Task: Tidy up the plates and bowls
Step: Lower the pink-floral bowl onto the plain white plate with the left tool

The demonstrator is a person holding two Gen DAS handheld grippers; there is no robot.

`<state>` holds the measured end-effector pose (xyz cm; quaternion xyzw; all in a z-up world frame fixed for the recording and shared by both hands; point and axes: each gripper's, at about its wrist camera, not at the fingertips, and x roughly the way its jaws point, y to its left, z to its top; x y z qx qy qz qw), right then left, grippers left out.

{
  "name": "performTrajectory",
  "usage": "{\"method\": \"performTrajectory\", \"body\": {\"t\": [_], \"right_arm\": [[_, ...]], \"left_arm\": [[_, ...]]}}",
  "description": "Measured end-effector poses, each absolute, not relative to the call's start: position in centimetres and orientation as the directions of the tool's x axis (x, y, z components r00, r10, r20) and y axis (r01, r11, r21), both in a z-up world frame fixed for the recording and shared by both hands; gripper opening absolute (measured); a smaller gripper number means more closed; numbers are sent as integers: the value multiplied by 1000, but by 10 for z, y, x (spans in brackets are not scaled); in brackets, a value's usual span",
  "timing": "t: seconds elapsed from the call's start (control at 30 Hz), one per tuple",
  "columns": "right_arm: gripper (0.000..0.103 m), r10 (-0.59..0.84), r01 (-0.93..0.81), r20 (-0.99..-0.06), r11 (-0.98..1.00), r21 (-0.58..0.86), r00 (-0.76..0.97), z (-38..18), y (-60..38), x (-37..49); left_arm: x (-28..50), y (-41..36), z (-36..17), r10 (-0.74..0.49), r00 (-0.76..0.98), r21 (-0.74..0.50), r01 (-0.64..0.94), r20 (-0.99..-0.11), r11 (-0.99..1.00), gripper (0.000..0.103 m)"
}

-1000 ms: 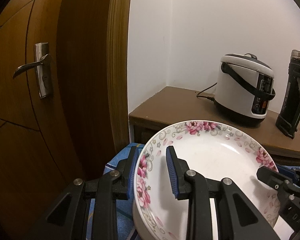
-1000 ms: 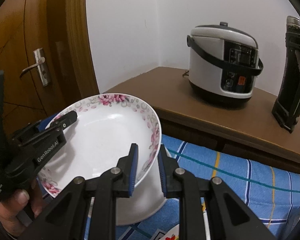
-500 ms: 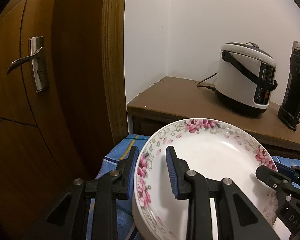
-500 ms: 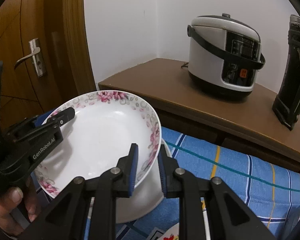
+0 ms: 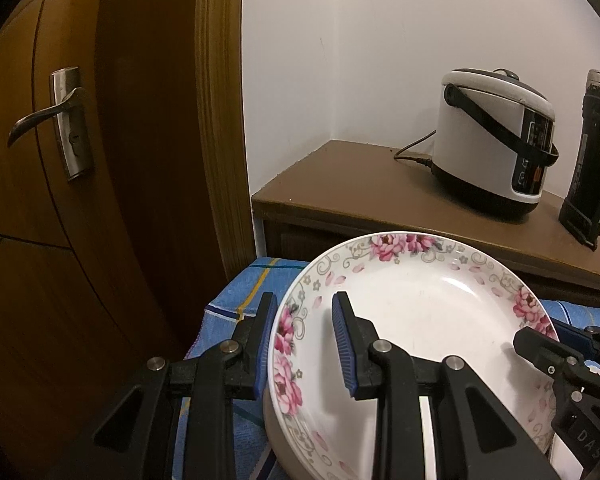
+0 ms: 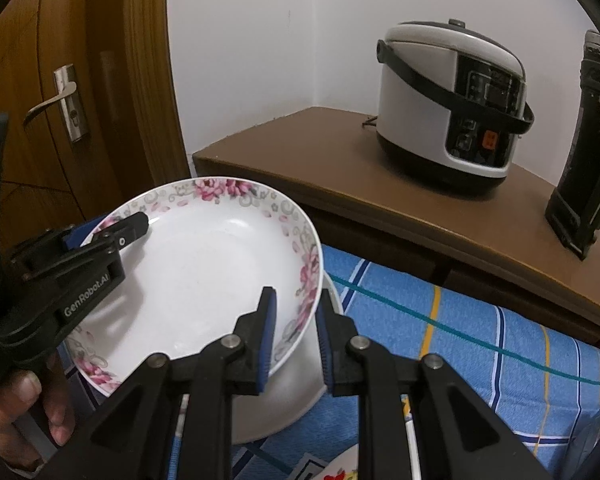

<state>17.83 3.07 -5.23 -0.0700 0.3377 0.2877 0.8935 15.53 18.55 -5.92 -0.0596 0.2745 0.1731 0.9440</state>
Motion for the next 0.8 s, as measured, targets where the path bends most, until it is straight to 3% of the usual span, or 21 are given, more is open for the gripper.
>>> {"method": "performTrajectory", "body": {"t": [0.8], "right_arm": [[20,410,-566,-669,824,-20,620,-53,46,179]], "left_arm": [[168,190,-69,274,751,-3,-345,-601,938,31]]}}
